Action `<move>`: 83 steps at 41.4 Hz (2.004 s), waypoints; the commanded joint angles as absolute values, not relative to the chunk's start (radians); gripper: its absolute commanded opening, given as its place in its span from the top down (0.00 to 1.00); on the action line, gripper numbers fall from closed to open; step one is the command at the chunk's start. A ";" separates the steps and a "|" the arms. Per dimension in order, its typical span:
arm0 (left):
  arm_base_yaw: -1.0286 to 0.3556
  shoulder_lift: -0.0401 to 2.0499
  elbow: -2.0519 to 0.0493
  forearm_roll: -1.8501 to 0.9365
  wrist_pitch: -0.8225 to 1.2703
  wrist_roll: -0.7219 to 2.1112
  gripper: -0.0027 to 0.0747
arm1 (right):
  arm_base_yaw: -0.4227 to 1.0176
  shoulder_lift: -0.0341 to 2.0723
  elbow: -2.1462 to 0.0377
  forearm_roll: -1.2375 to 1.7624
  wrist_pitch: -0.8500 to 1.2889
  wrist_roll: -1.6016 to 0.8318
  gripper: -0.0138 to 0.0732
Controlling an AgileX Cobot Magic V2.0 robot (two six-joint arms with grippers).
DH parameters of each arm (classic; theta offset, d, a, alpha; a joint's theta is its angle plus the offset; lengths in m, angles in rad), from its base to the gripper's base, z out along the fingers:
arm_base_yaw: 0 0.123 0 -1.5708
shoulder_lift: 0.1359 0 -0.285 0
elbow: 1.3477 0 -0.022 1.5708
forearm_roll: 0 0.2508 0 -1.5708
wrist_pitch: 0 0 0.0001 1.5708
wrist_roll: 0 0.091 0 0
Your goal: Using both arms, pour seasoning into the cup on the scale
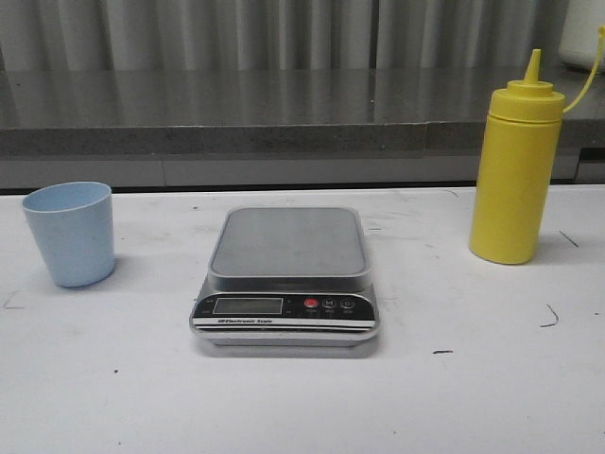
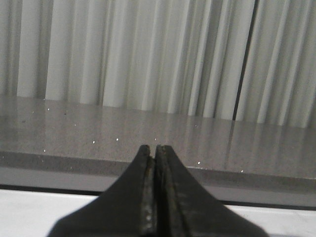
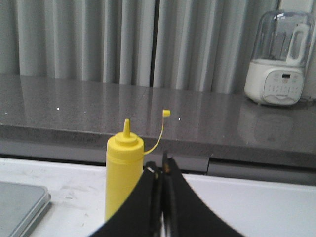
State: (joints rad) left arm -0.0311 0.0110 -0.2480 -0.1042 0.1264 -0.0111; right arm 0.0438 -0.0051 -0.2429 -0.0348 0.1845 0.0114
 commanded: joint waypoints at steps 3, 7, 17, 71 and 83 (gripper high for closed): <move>-0.031 0.118 -0.444 -0.105 0.184 -0.010 0.99 | 0.044 0.085 -0.429 -0.075 0.235 0.000 0.92; -0.031 0.206 -0.565 -0.105 0.277 -0.010 0.99 | 0.044 0.165 -0.526 -0.075 0.308 0.000 0.92; -0.031 0.397 -0.680 -0.105 0.403 -0.010 0.99 | 0.044 0.359 -0.643 -0.075 0.459 0.000 0.92; -0.063 0.927 -0.827 -0.037 0.617 -0.008 0.32 | 0.044 0.622 -0.581 -0.074 0.544 0.000 0.19; -0.121 1.223 -1.012 -0.037 0.705 -0.008 0.32 | 0.044 0.622 -0.581 -0.074 0.544 0.000 0.19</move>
State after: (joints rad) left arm -0.1055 1.1705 -0.9416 -0.0349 0.7151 -0.0111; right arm 0.0438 0.6147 -0.5544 -0.0600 0.6153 0.0114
